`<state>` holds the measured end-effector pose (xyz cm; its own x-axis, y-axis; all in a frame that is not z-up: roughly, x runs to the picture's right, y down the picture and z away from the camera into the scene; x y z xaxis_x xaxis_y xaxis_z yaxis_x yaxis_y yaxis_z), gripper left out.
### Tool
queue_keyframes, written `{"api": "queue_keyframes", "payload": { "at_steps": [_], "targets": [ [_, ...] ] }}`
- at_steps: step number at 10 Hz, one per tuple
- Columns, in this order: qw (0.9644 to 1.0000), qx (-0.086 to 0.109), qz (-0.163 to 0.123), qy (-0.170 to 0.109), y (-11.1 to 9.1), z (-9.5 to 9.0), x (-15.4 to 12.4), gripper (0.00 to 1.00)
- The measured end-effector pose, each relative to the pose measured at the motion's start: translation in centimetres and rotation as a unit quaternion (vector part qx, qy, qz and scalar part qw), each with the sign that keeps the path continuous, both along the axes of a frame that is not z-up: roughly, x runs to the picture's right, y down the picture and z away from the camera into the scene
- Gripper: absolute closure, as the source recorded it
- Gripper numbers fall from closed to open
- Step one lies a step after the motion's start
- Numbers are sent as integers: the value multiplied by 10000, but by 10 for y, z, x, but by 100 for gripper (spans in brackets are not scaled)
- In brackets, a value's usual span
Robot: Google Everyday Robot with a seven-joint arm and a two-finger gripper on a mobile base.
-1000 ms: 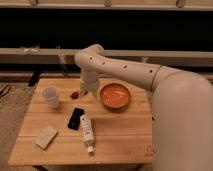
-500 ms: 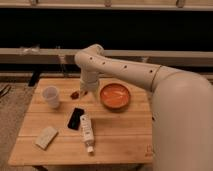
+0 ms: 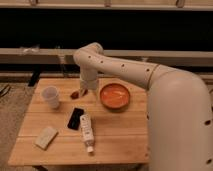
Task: Push the eraser across the table
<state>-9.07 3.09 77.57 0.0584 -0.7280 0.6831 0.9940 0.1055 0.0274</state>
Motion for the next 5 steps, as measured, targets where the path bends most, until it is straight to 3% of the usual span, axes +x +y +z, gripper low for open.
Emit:
{"api": "queue_keyframes", "payload": {
  "at_steps": [3,5],
  "targets": [
    [9990,125,-434,-29,-30,43,-22,37],
    [9967,137,-801,18,-26,76,-35,37]
  ]
}}
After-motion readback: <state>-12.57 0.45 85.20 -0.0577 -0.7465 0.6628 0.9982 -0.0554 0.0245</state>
